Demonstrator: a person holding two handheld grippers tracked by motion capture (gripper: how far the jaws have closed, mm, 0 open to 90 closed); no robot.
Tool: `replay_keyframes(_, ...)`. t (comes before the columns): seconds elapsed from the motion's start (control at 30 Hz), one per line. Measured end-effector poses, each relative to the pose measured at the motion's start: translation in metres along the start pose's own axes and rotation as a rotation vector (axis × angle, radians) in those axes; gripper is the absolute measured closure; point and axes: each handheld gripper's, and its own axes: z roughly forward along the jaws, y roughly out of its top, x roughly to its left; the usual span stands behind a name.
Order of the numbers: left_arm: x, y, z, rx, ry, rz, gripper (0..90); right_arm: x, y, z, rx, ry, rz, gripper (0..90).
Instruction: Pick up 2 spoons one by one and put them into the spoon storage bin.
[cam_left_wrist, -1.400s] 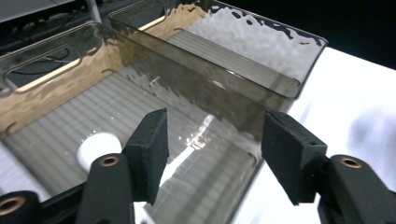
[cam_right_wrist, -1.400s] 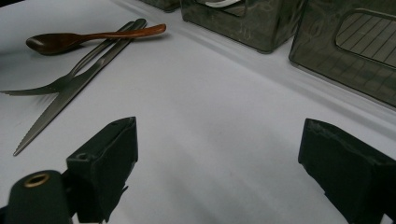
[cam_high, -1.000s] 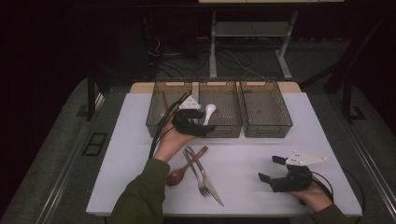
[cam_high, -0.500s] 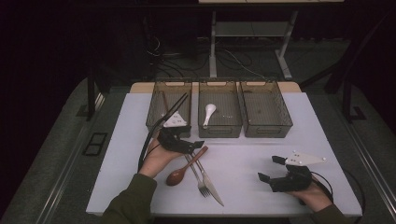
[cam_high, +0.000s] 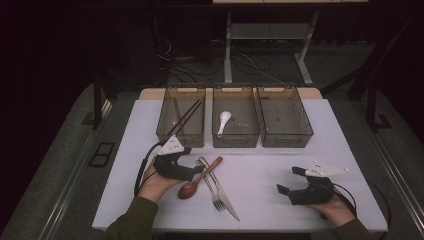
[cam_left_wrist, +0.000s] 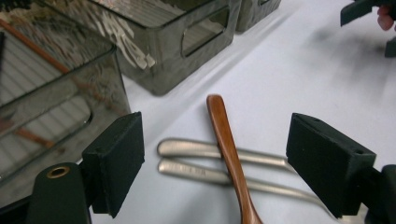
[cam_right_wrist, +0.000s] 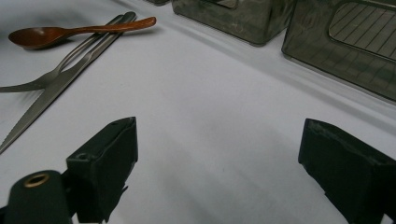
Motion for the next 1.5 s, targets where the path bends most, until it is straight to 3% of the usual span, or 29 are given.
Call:
replay_keyframes(0.23,-0.005,-0.022,-0.015,0.027,0.006,-0.010,21.3,0.000,0.001,0.000,-0.002,-0.003,-0.007,12.1)
replay_keyframes(0.5,-0.008,-0.036,-0.022,0.055,-0.031,-0.033,30.1,0.001,0.001,-0.001,-0.002,-0.006,-0.008,12.1)
replay_keyframes(0.87,-0.011,-0.043,-0.013,0.139,-0.074,-0.038,41.9,0.001,0.001,-0.001,-0.002,-0.008,-0.009,12.2)
replay_keyframes(1.13,-0.012,-0.046,-0.008,0.190,-0.089,-0.024,45.0,0.000,0.001,0.000,0.000,-0.007,-0.011,12.2)
replay_keyframes(1.3,-0.013,-0.046,-0.004,0.240,-0.103,0.008,46.8,0.000,0.001,0.000,-0.001,-0.007,-0.011,12.1)
replay_keyframes(1.5,-0.016,-0.045,-0.004,0.261,-0.095,0.043,51.5,0.000,0.001,0.000,0.001,-0.007,-0.009,12.1)
